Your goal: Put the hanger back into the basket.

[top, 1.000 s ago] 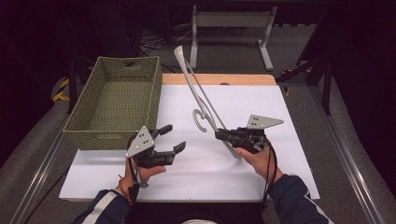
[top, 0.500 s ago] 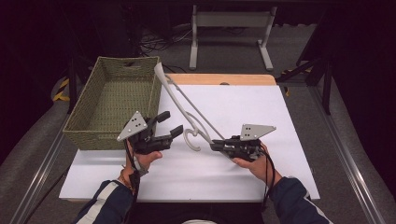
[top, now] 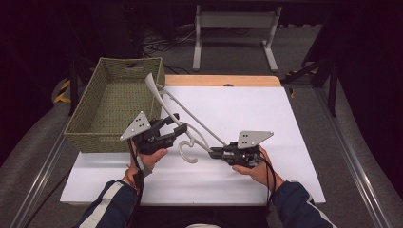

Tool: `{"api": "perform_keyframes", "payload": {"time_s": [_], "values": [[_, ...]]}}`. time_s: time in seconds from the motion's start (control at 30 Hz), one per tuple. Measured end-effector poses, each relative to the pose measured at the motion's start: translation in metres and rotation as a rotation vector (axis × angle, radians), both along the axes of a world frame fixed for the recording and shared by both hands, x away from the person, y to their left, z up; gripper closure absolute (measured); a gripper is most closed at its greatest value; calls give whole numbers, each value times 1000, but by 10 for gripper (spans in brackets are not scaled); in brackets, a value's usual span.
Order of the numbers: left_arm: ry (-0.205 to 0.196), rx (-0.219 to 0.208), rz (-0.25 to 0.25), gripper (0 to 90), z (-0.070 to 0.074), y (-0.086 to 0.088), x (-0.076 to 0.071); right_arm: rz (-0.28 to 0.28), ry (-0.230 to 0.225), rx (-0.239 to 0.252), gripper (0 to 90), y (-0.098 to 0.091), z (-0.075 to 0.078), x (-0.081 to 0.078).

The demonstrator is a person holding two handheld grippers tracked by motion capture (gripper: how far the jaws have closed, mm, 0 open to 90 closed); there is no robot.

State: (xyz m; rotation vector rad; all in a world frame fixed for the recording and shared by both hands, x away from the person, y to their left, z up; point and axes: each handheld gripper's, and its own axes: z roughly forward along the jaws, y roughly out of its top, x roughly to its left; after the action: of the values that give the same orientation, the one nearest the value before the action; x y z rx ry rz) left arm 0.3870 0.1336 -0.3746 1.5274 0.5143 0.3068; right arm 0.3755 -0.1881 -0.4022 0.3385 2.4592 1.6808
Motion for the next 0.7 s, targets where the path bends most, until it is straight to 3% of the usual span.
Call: {"api": "perform_keyframes", "payload": {"time_s": [0.23,0.33,0.4,0.5,0.57,0.6,0.63,0.67,0.7], "values": [[11,-62,-74,617,3,0,0,9,3,19,815,0,-1,1],[14,-87,-96,669,6,0,-2,-15,-16,13,799,2,-2,2],[9,-82,-95,693,9,-2,-3,-32,-21,1,787,3,-2,2],[-21,-74,-116,727,14,-6,-8,-72,-39,-21,763,4,-2,3],[-41,-69,-128,774,20,-9,-12,-141,-47,-38,696,4,-2,4],[-55,-63,-126,796,22,-10,-13,-154,-42,-37,705,3,-2,6],[-99,-29,-94,800,26,-12,-17,-154,-42,-29,692,1,-2,6],[-122,-26,-82,802,32,-14,-19,-175,-45,-29,671,-1,-1,7],[-122,-26,-82,803,32,-14,-19,-202,-42,-36,636,-3,0,8]]}}
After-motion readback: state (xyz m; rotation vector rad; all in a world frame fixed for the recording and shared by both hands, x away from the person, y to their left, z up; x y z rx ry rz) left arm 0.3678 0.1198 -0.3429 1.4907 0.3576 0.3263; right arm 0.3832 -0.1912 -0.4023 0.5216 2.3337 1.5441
